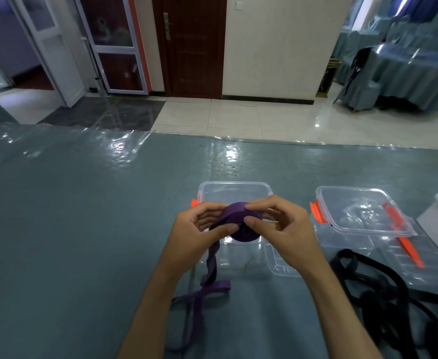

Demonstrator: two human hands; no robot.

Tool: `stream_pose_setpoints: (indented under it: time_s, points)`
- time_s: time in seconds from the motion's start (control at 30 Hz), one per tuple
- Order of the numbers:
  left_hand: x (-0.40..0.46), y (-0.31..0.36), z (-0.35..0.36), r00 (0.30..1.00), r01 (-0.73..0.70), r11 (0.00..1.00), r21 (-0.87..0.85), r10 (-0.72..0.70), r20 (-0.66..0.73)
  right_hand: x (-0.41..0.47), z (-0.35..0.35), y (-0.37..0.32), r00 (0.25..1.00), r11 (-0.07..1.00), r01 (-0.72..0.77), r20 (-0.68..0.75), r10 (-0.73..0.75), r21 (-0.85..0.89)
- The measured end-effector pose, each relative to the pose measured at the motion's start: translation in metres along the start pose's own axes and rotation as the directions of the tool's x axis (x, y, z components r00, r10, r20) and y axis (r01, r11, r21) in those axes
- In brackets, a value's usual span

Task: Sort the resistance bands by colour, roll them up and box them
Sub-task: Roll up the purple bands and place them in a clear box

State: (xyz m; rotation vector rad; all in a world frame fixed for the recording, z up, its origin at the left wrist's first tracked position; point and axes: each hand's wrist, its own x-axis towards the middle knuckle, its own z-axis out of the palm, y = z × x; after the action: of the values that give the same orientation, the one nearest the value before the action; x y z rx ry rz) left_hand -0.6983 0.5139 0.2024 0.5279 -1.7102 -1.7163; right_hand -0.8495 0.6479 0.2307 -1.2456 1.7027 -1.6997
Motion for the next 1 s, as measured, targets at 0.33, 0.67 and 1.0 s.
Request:
stream_pose_setpoints:
  time_s: [0.33,0.67,1.0]
  points:
    - [0.001,0.000,0.002,0.997,-0.041,0.998,0.043,0.038,0.063,0.005,0.001,0.000,0.994,0.996,0.049,-0.102,-0.041,0.076]
    - [0.002,-0.024,-0.008,0.978,0.145,0.988,0.060,-0.152,0.146,0.004,-0.004,-0.001,0.953,0.988,0.055,-0.303,-0.009,0.146]
    - [-0.001,-0.053,-0.020,0.989,0.060,0.986,0.158,-0.037,-0.144,0.005,-0.001,0.004,0.927,0.998,0.056,-0.371,-0.055,-0.008]
